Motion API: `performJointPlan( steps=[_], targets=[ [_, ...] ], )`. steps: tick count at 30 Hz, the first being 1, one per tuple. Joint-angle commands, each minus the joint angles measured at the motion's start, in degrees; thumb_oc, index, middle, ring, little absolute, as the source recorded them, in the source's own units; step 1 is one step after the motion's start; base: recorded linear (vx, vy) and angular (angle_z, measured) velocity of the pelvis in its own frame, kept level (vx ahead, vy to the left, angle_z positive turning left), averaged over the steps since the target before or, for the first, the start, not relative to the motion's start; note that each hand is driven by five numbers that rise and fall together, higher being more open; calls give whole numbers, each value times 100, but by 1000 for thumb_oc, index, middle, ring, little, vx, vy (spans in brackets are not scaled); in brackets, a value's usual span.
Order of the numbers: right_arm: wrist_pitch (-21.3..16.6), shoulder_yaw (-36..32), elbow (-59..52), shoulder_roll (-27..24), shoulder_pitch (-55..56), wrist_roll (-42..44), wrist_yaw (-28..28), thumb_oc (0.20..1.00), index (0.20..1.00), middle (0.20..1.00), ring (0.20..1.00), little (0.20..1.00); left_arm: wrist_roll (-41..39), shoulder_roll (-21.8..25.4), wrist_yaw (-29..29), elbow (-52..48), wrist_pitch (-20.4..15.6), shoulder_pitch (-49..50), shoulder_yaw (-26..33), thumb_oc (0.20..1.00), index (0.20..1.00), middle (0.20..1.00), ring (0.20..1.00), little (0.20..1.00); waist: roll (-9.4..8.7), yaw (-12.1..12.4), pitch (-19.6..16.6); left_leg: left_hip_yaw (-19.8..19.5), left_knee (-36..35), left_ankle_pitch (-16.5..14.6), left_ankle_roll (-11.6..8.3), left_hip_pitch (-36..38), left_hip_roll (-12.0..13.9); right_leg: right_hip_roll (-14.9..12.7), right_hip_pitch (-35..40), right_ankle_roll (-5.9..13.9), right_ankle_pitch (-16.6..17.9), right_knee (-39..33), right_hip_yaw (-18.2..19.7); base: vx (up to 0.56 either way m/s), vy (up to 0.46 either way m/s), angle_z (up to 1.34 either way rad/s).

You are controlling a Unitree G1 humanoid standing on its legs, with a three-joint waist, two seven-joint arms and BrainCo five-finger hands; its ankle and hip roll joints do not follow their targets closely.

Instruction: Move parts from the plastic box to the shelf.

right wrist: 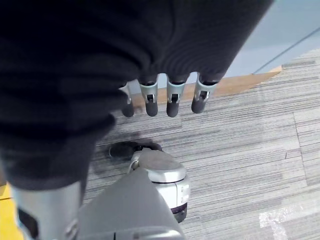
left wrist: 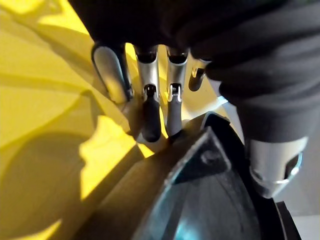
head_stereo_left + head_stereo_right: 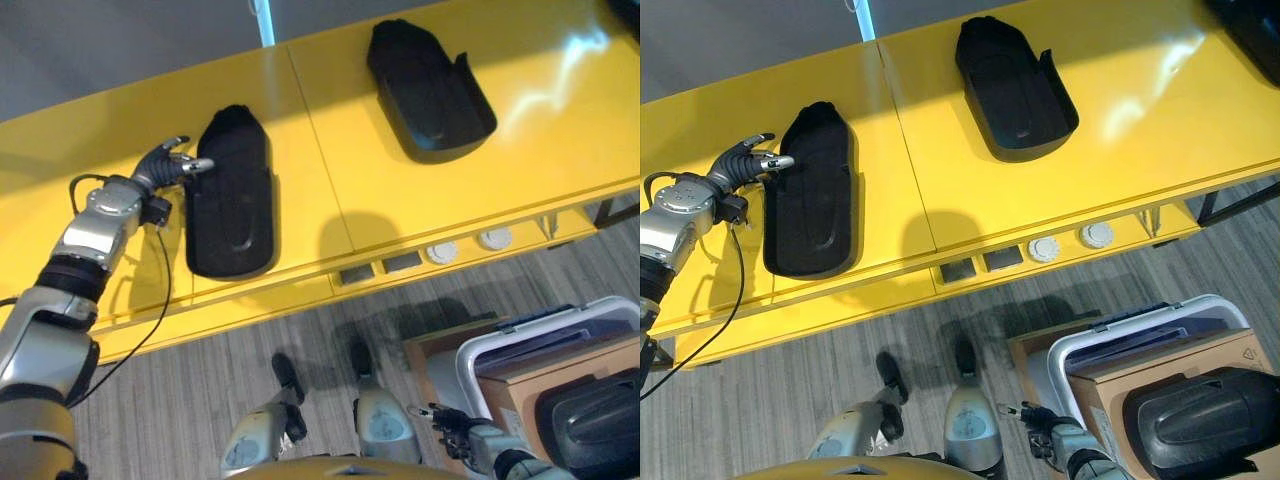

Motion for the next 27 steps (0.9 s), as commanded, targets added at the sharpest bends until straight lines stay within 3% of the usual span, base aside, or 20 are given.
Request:
performJointPlan(
  steps=[1, 2, 4, 5, 9, 11, 14, 17, 18, 21, 22, 27],
  targets=[
    [76, 114, 345, 70, 159, 88, 62, 1000, 1000, 1000, 1000, 1000, 91, -135, 715, 710, -254, -319, -77, 1000, 1000, 1000, 1000, 1000, 13, -30, -475, -763, 382, -368, -351, 44, 479, -305, -244, 250, -285, 406, -113, 71, -61, 6],
    [91, 171, 372, 171, 224, 54, 44, 1000, 1000, 1000, 1000, 1000, -11, -243, 1025, 688, -528, -333, 35, 1000, 1000, 1000, 1000, 1000, -8, -18, -584, -743, 338, -370, -362, 130, 490, -283, -132, 256, -290, 330, -141, 74, -61, 11],
    [98, 188, 399, 233, 272, 41, 56, 1000, 1000, 1000, 1000, 1000, -45, -313, 1282, 596, -690, -347, 111, 1000, 1000, 1000, 1000, 1000, -29, -6, -673, -726, 303, -361, -378, 206, 511, -273, -43, 263, -278, 270, -171, 79, -60, 16],
    [108, 209, 445, 317, 326, -2, 62, 1000, 1000, 1000, 1000, 1000, -72, -370, 1687, 494, -1114, -377, 195, 1000, 1000, 1000, 1000, 1000, -50, 11, -800, -707, 249, -354, -401, 304, 531, -260, 71, 279, -262, 189, -203, 76, -51, 9],
    [174, 204, 581, 450, 402, -97, 87, 1000, 1000, 1000, 1000, 1000, -61, -413, 2233, -146, -1732, -305, 406, 1000, 1000, 1000, 1000, 1000, -94, 102, -1126, -628, 169, -338, -441, 507, 593, -258, 296, 296, -236, 95, -275, 54, -37, 0],
    [235, 161, 658, 499, 389, -182, 108, 1000, 1000, 1000, 1000, 1000, 144, -367, 2291, -812, -1904, -91, 591, 1000, 1000, 1000, 1000, 1000, -125, 202, -1290, -605, 161, -352, -460, 596, 625, -269, 412, 297, -248, 84, -335, 10, -16, 0],
    [245, 114, 740, 571, 340, -222, 99, 1000, 1000, 1000, 1000, 1000, 545, -335, 2181, -1825, -1861, 330, 847, 1000, 1000, 1000, 1000, 1000, -175, 340, -1441, -606, 157, -374, -467, 694, 652, -283, 553, 281, -277, 80, -409, -39, 4, 0],
    [215, 63, 804, 650, 322, -163, 45, 1000, 1000, 1000, 1000, 1000, 452, -352, 2067, -2654, -1827, 792, 1116, 1000, 1000, 1000, 1000, 1000, -218, 479, -1550, -645, 147, -402, -453, 776, 660, -297, 682, 277, -301, 68, -485, -30, 2, 4],
    [238, 1, 812, 684, 289, -130, -7, 1000, 1000, 1000, 1000, 1000, 327, -441, 2028, -3152, -1767, 1147, 1320, 216, 216, 216, 216, 216, -240, 575, -1605, -696, 134, -423, -441, 817, 659, -307, 744, 274, -318, 73, -533, -26, 6, 15],
    [287, -40, 806, 717, 291, -106, -69, 1000, 1000, 1000, 1000, 1000, 293, -585, 1782, -3583, -1836, 1624, 1531, 200, 200, 200, 200, 200, -259, 658, -1648, -750, 103, -439, -421, 878, 650, -317, 820, 279, -337, 75, -578, -21, 6, 7],
    [332, -120, 808, 776, 269, -204, -98, 1000, 1000, 1000, 1000, 1000, 258, -851, 1564, -4072, -1876, 2153, 1636, 200, 200, 200, 200, 200, -299, 800, -1669, -835, 81, -468, -401, 909, 638, -323, 883, 281, -357, 86, -644, -32, 6, 14],
    [440, -120, 856, 831, 251, -550, -39, 1000, 1000, 1000, 1000, 1000, -30, -1447, 805, -4636, -2229, 3355, 1658, 200, 200, 200, 200, 200, -344, 1068, -1704, -977, 14, -530, -370, 940, 620, -343, 987, 302, -386, 73, -831, -36, 10, 23]
  ],
)
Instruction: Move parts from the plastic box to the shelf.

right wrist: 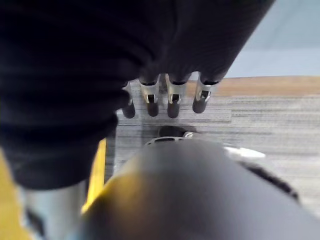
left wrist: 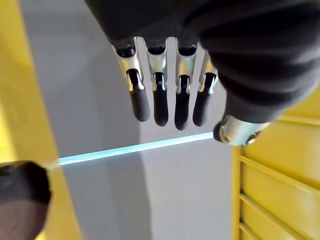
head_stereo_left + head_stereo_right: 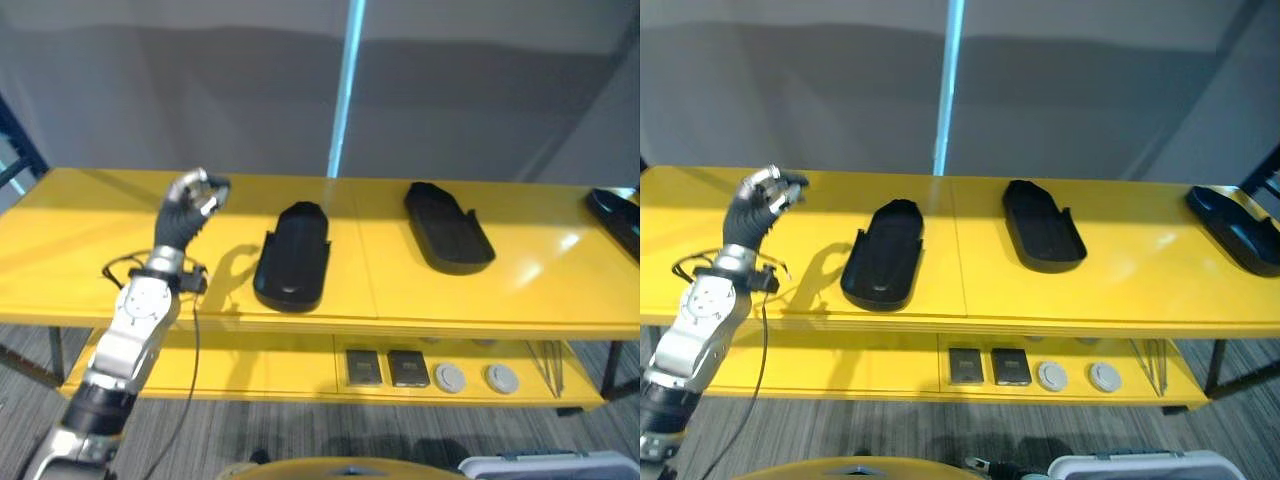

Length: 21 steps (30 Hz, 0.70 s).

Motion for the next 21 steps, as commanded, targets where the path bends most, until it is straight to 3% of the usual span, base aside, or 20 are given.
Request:
performJointPlan(
  steps=[1, 4, 9, 11, 15, 21],
  targets=[
    [85, 11, 551, -131, -362, -340, 54, 1000, 1000, 1000, 1000, 1000, -359, -115, -617, 68, -640, -706, 18, 200, 200, 200, 200, 200, 223, -91, 87, -532, 29, -344, -288, 303, 583, -376, 158, 348, -33, 68, -365, -40, 12, 14],
    [85, 69, 606, -114, -462, -381, 108, 1000, 1000, 1000, 1000, 1000, -92, -242, -763, -40, -694, -279, -404, 200, 200, 200, 200, 200, 202, 35, 147, -585, 0, -345, -297, 255, 581, -383, 150, 367, -25, 70, -445, -51, -1, 17],
    [206, 185, 625, -148, -722, -283, 127, 1000, 1000, 1000, 1000, 1000, -392, -207, -1068, 1, -863, 170, -963, 200, 200, 200, 200, 200, 217, 223, 303, -664, 22, -301, -302, 76, 587, -409, 66, 339, -51, 104, -584, -117, -14, 9],
    [197, 220, 653, -156, -762, -254, 120, 1000, 1000, 1000, 1000, 1000, -915, -181, -1332, 178, -867, 418, -1225, 200, 200, 200, 200, 200, 241, 286, 365, -703, 5, -295, -306, 45, 577, -410, 76, 336, -65, 96, -659, -43, -13, 17],
    [155, 281, 628, -145, -715, 15, -32, 1000, 1000, 1000, 1000, 1000, -1301, -206, -1774, 584, -991, 722, -1535, 200, 200, 200, 200, 200, 251, 268, 368, -695, -7, -272, -315, 16, 567, -374, 71, 335, -73, 108, -632, 0, -2, 5],
    [211, 155, 611, -263, -675, 120, -102, 1000, 1000, 1000, 1000, 1000, -1551, -126, -1959, 729, -1047, 779, -1810, 200, 200, 200, 200, 200, 331, 182, 435, -679, -7, -238, -318, -86, 585, -338, -30, 304, -101, 140, -606, -20, 7, 0]
  ],
)
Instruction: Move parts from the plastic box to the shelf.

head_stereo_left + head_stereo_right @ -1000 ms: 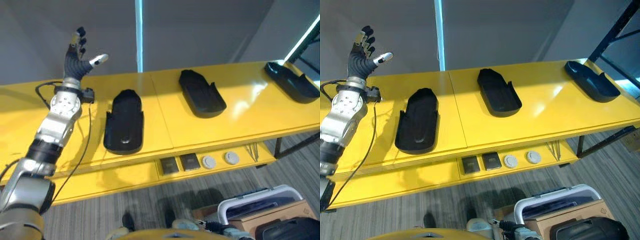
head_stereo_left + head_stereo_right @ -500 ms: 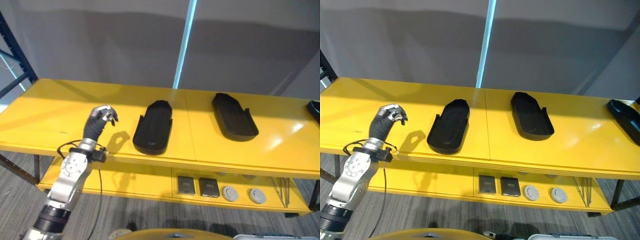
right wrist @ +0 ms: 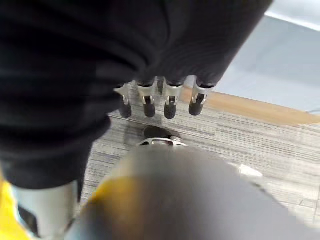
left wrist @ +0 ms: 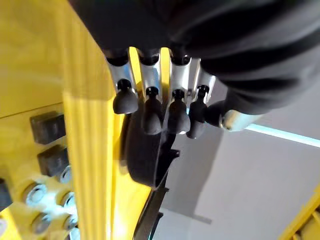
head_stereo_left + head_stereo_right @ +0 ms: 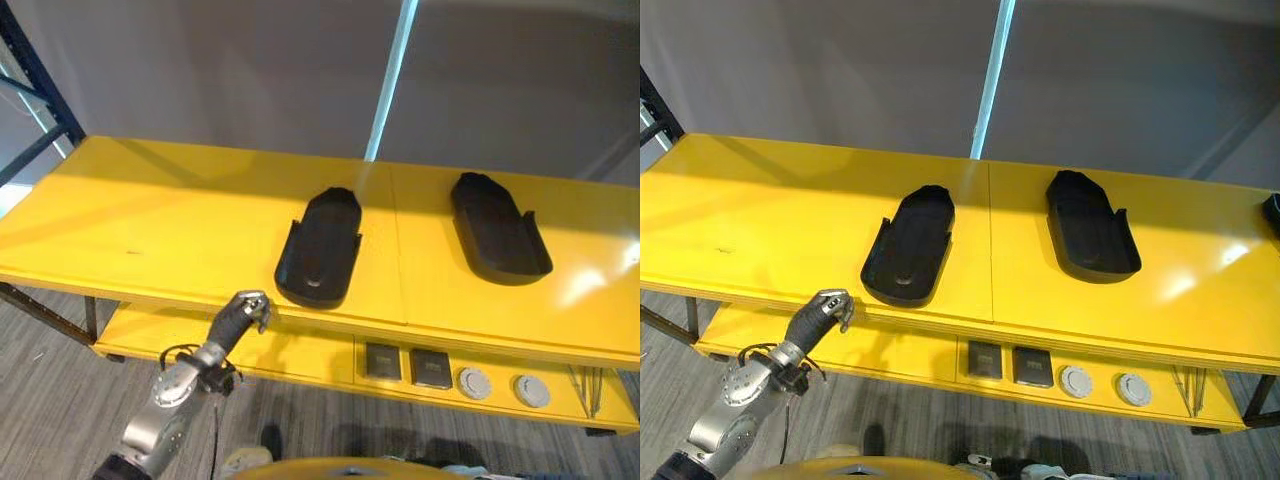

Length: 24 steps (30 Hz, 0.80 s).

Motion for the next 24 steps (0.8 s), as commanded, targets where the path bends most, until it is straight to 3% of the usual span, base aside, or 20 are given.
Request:
performJointPlan(
  steps=[1, 7, 12, 24],
  targets=[
    [100, 15, 300, -174, -320, 232, -106, 1000, 1000, 1000, 1000, 1000, -480, 54, -222, -150, -369, -574, -191, 200, 200, 200, 200, 200, 160, -63, 80, -352, -8, -338, -375, 223, 650, -280, 99, 295, -75, 108, -198, 32, -6, -2],
    [193, -45, 337, -169, -173, 230, -140, 1000, 1000, 1000, 1000, 1000, -505, 7, -287, -33, -483, -616, -322, 200, 200, 200, 200, 200, 162, -184, 81, -282, -8, -342, -366, 262, 676, -243, 80, 289, -76, 119, -97, 67, -15, -3],
    [178, -94, 309, -123, 7, 329, -196, 1000, 1000, 1000, 1000, 1000, -409, -110, 18, 48, -738, -824, -373, 200, 200, 200, 200, 200, 147, -342, 88, -220, -8, -365, -349, 268, 668, -220, 34, 298, -65, 111, 16, 93, -31, -10],
    [208, -11, 57, -84, 236, 198, -197, 1000, 1000, 1000, 1000, 1000, -542, -344, 414, 608, -789, -1356, -336, 200, 200, 200, 200, 200, 200, -633, 227, -170, -8, -342, -338, 104, 647, -223, -203, 299, -25, 137, 253, 35, -4, -9]
  ],
)
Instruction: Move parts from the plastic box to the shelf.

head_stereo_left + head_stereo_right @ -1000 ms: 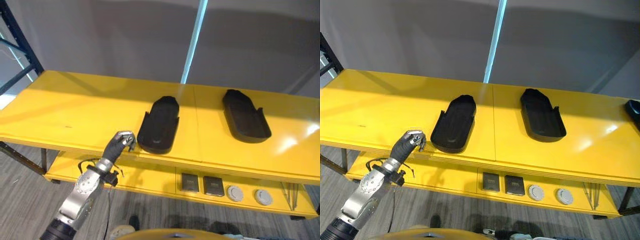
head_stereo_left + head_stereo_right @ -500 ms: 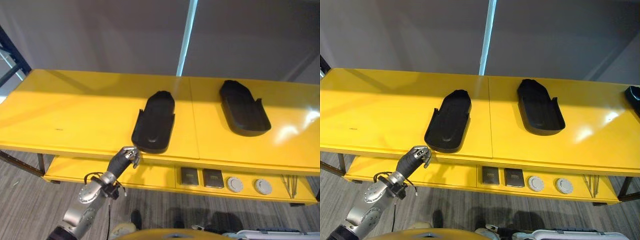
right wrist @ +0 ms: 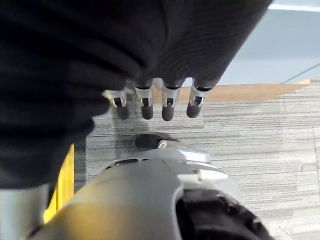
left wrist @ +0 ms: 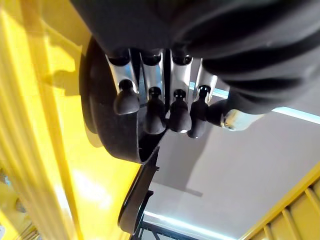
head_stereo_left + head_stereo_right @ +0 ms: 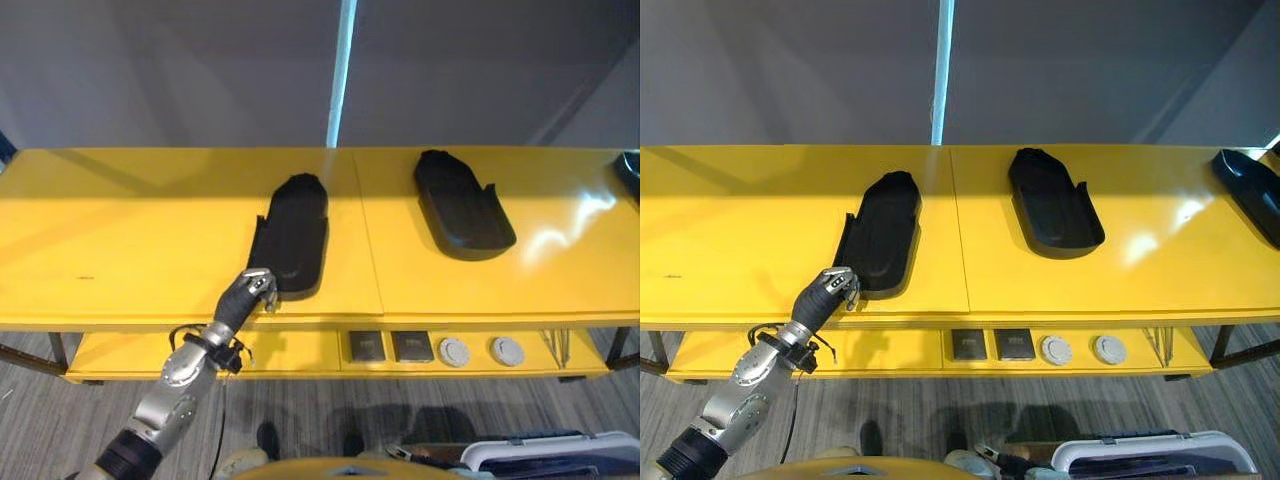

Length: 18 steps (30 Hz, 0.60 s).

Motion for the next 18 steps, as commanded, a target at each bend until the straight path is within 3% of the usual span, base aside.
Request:
performJointPlan(
  steps=[1, 11, 18],
  targets=[
    [182, 228, 231, -84, 76, -144, 11, 1000, 1000, 1000, 1000, 1000, -193, -287, 102, 411, -341, -682, -126, 200, 200, 200, 200, 200, 246, -100, 140, -486, -8, -203, -354, 0, 629, -223, -130, 228, 18, 137, -81, 0, 0, 0],
    [125, 327, 4, -161, 90, -269, -12, 1000, 1000, 1000, 1000, 1000, 213, -691, 760, 923, -765, -1368, -29, 200, 200, 200, 200, 200, 281, -337, 319, -447, -8, -131, -359, -146, 625, -194, -340, 199, 78, 163, 164, 0, 13, -8],
    [108, 272, 4, -121, 195, -382, 22, 1000, 1000, 1000, 1000, 1000, 464, -534, 918, 708, -795, -1326, 322, 200, 200, 200, 200, 200, 262, -298, 141, -444, -8, -176, -385, 11, 638, -197, -132, 206, 20, 112, 114, 9, 12, -5]
  ],
)
